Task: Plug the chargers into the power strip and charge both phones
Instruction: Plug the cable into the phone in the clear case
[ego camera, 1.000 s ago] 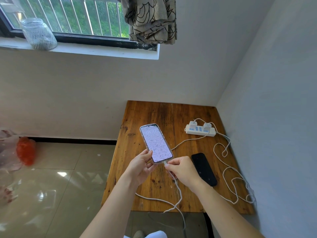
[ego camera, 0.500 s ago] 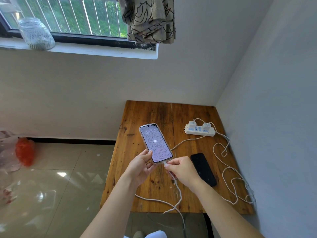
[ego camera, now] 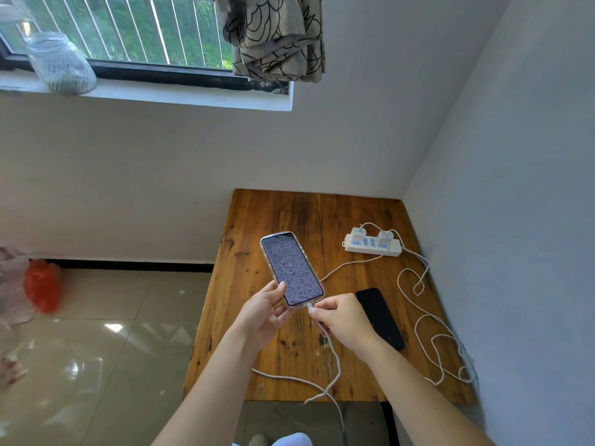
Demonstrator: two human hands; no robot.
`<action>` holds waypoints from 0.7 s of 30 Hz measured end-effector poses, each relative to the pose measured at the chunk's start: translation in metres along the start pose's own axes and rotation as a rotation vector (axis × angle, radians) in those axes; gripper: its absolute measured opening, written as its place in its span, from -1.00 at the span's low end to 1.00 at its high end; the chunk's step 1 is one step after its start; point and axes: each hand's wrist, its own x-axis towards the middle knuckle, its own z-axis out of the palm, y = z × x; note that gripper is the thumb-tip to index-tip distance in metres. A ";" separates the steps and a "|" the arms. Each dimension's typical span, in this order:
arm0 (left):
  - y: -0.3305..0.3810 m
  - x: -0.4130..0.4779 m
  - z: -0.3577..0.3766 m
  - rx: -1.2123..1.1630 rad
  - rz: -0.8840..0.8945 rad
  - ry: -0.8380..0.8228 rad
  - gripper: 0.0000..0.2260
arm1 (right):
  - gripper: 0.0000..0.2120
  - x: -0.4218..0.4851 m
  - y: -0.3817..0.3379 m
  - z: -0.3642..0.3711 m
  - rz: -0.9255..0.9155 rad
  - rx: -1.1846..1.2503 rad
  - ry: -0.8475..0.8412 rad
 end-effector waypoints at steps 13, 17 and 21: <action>0.001 0.005 0.004 -0.009 0.003 0.009 -0.62 | -0.86 0.007 0.002 -0.004 -0.015 -0.009 0.000; 0.000 0.006 0.004 -0.010 -0.001 0.010 -0.62 | -0.86 0.009 0.003 -0.004 -0.011 -0.008 -0.007; 0.000 0.008 0.004 -0.012 0.001 0.010 -0.64 | -0.87 0.011 0.005 -0.005 -0.007 -0.009 -0.007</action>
